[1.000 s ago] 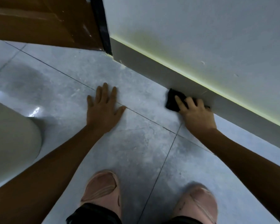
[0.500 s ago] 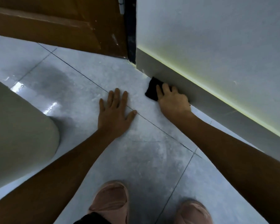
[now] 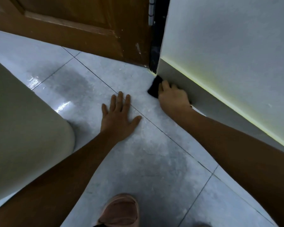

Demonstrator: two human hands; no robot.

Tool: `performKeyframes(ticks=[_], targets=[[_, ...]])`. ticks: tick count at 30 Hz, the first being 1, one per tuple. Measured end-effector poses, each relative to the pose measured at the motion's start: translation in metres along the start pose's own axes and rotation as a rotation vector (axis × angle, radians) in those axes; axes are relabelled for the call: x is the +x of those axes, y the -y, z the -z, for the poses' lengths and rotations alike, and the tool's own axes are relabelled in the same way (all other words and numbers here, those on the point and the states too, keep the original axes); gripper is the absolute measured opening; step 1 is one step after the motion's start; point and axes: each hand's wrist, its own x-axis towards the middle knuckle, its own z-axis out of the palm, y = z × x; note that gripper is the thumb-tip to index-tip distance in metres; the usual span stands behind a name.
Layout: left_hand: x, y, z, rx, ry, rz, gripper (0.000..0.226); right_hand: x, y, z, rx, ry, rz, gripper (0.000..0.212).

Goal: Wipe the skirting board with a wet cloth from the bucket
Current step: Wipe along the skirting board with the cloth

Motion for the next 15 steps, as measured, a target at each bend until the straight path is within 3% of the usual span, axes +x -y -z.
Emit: performKeyframes(ticks=[5, 9, 15], targets=[[0.002, 0.002, 0.002, 0.02, 0.051, -0.003, 0.087, 0.033, 0.017, 0.015, -0.024, 0.032, 0.017, 0.048], [0.001, 0.006, 0.006, 0.011, 0.051, -0.034, 0.088, -0.007, 0.003, -0.009, 0.068, 0.002, -0.067, 0.049], [0.001, 0.007, 0.006, 0.02, 0.053, -0.044, 0.088, -0.049, -0.012, -0.024, -0.035, 0.055, -0.151, 0.049]])
